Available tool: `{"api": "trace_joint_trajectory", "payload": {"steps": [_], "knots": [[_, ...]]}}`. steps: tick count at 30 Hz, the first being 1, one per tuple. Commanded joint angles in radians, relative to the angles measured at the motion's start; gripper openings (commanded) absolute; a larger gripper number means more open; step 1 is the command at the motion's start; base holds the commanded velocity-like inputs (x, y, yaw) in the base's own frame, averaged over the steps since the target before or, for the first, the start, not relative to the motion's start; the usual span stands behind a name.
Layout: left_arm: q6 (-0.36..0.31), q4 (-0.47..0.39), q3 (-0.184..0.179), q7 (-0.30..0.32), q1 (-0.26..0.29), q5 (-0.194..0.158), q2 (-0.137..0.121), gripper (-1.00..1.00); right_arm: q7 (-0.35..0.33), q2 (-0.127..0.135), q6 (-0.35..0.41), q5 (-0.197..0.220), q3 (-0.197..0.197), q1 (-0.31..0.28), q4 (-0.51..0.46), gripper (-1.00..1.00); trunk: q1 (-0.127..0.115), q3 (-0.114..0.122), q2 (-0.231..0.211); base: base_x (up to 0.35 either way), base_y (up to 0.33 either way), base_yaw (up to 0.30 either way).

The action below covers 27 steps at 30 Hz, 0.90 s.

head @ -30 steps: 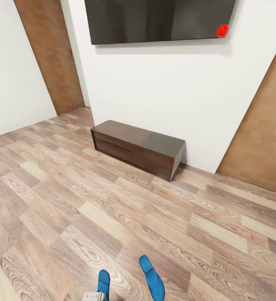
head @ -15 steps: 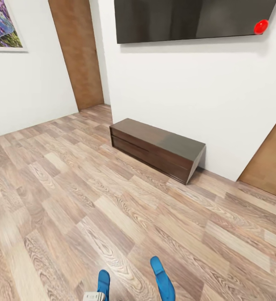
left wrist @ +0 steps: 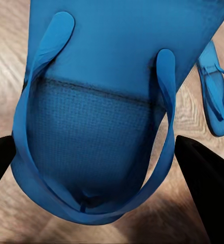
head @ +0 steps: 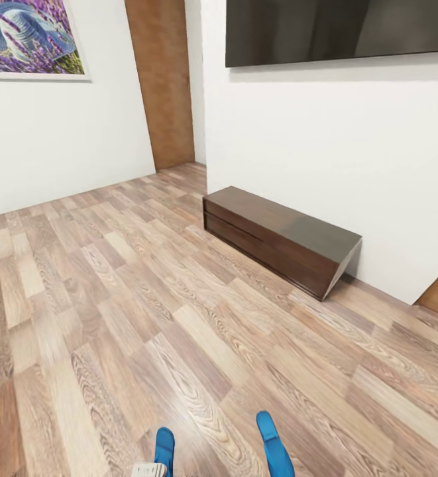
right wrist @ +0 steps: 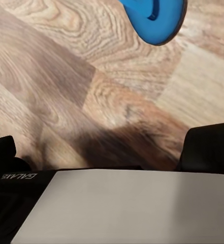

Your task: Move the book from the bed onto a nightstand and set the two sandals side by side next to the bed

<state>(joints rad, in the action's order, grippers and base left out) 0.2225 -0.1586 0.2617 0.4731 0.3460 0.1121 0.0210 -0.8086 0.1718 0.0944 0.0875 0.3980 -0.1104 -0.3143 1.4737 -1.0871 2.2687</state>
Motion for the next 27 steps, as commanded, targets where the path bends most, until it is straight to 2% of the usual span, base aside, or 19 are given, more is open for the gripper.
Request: {"api": "trace_joint_trajectory", "payload": {"steps": [1,6,27], "knots": [[0.004,0.001,0.009,0.002,0.001,0.011,0.000,-1.00,-0.004,0.000,0.010,0.009,0.002,0.000,0.000,1.00,0.000,-0.001,0.000,0.000,0.000,0.279],[0.005,0.001,0.008,0.002,0.001,0.011,0.000,-1.00,-0.006,0.000,0.010,0.009,0.002,0.000,0.000,1.00,0.000,-0.002,0.000,0.000,0.000,0.137],[0.005,0.001,0.009,0.002,0.001,0.011,0.000,-1.00,-0.005,0.000,0.010,0.009,0.003,0.000,0.000,1.00,0.000,-0.002,0.000,0.000,0.000,0.004]]}}
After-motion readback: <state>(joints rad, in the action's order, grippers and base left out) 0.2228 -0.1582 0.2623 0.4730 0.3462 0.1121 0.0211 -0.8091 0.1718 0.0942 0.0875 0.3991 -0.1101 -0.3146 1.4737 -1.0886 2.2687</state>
